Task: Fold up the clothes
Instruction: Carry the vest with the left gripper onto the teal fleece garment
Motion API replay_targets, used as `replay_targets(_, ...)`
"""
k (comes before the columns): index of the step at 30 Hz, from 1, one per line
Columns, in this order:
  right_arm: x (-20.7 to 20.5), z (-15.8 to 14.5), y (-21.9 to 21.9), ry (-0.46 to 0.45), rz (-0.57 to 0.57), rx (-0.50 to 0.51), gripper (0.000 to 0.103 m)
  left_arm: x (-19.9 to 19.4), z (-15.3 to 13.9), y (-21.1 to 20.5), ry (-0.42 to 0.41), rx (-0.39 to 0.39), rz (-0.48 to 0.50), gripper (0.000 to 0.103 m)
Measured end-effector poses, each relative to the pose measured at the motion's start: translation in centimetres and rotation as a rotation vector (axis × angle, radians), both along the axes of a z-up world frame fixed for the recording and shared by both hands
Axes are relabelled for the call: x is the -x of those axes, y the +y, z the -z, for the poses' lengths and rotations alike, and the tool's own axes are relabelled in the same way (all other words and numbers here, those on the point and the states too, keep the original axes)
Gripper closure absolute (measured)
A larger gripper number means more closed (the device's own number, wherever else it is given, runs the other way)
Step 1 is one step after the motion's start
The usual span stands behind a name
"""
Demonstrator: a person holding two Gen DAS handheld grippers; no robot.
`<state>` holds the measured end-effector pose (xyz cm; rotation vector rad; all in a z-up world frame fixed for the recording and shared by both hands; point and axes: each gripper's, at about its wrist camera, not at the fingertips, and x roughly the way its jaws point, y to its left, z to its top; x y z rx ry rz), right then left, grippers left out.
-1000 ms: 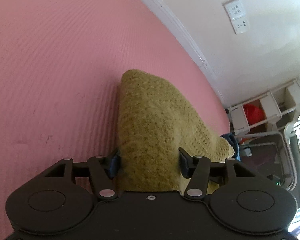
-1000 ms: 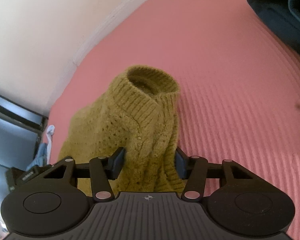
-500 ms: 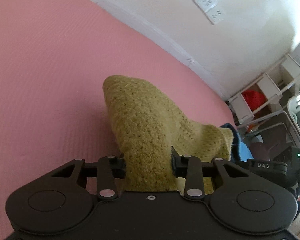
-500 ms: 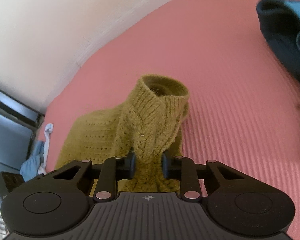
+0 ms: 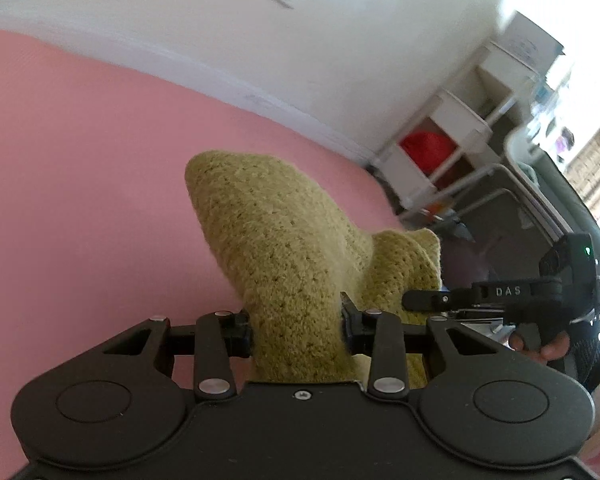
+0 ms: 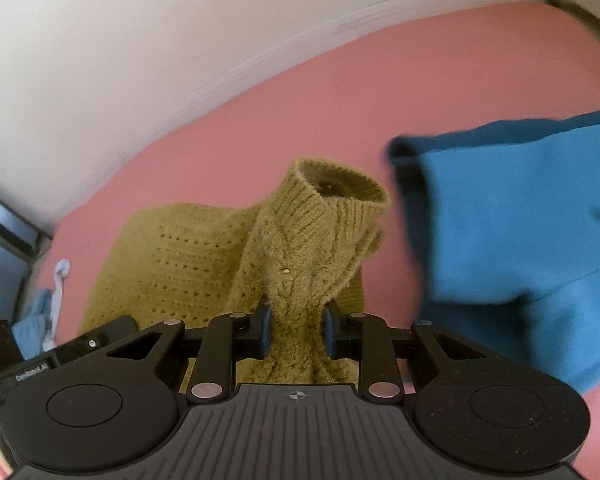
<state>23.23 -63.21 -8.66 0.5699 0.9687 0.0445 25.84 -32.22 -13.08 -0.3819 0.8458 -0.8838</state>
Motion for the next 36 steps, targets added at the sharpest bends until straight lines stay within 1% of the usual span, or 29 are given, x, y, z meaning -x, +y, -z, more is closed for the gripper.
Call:
replay_targets(2, 0.6, -0.9, -2.6, 0.0, 0.025, 0.009, 0.081, -0.3, -0.1, -2.7, 0.002, 0.022, 0.023, 0.068)
replay_targets(9, 2.2, -3.6, -10.7, 0.003, 0.088, 0.077, 0.083, -0.9, -1.2, -12.5, -0.021, 0.039, 0.103, 0.068)
replay_targets(12, 2.5, -4.0, -13.9, 0.006, 0.105, 0.1, 0.083, -1.0, -1.8, -16.0, -0.031, 0.065, 0.115, 0.068)
replay_targets(15, 2.5, -4.2, -16.2, 0.005, 0.13, 0.102, 0.083, -0.9, -2.6, -19.8, -0.021, 0.1, 0.136, 0.068)
replay_targets(17, 2.4, -4.5, -17.2, -0.004, 0.145, 0.105, 0.083, -0.3, -4.0, -21.9, -0.047, 0.117, 0.163, 0.068)
replay_targets(20, 2.7, -5.3, -18.9, -0.039, 0.159, 0.098, 0.083, 0.6, -5.8, -23.6, -0.091, 0.142, 0.203, 0.068)
replay_targets(22, 3.2, -6.1, -20.5, -0.061, 0.16, 0.108, 0.083, 0.4, -6.4, -24.9, -0.073, 0.164, 0.212, 0.068)
replay_targets(24, 3.4, -7.0, -21.6, -0.07, 0.186, 0.116, 0.083, 0.3, -6.8, -25.6, -0.044, 0.183, 0.21, 0.068)
replay_targets(29, 3.5, -8.9, -23.8, -0.089, 0.203, 0.159, 0.083, 1.2, -7.2, -27.4, -0.103, 0.199, 0.248, 0.067)
replay_targets(32, 4.0, -8.5, -24.8, -0.104, 0.232, 0.144, 0.083, 1.3, -6.5, -28.1, -0.099, 0.179, 0.254, 0.067)
replay_targets(34, 4.4, -7.7, -25.1, -0.104, 0.231, 0.131, 0.083, 1.2, -5.9, -28.1, -0.087, 0.167, 0.246, 0.067)
replay_targets(36, 4.3, -7.1, -25.0, -0.093, 0.223, 0.127, 0.083, 0.8, -5.7, -28.0, -0.06, 0.165, 0.238, 0.067)
